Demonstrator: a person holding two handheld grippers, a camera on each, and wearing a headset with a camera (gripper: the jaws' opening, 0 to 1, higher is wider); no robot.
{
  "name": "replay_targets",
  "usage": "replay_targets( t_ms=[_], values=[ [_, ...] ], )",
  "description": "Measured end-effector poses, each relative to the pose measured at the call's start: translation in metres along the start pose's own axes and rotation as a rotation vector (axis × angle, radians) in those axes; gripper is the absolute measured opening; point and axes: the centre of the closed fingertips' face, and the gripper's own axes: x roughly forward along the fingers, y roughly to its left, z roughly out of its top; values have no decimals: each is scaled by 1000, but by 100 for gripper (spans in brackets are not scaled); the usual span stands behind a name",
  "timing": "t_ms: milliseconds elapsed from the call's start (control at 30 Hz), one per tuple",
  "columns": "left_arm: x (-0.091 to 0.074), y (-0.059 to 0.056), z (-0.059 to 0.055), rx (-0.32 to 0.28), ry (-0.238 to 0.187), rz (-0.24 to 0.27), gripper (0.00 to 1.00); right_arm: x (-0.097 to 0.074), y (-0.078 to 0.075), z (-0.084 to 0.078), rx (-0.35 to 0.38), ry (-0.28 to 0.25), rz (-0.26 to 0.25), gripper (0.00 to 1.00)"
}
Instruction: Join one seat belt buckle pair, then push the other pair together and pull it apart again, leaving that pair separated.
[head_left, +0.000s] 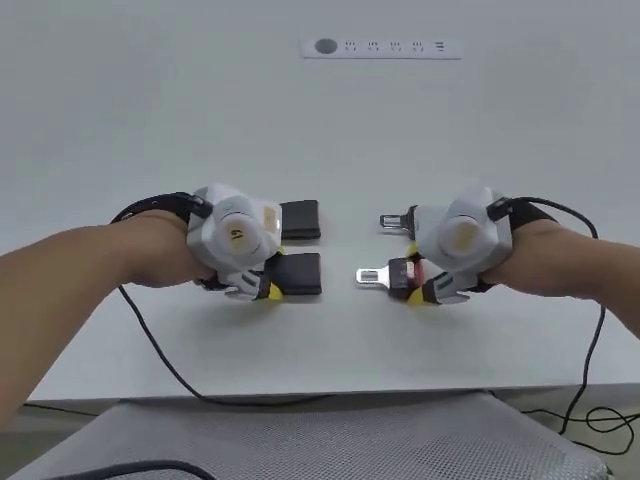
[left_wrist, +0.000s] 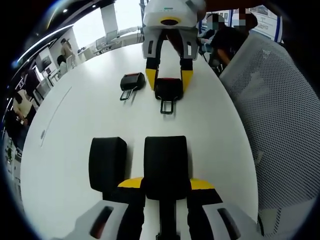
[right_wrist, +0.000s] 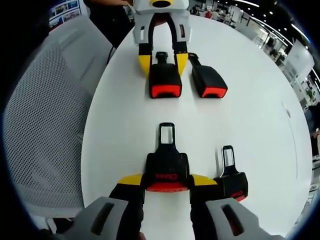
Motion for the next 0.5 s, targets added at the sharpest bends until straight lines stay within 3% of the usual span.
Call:
replay_targets(
  t_ms=[500],
  values=[
    [1,1,-2,0,2,2,33,18,4,41,7,-56,1,32]
  ],
)
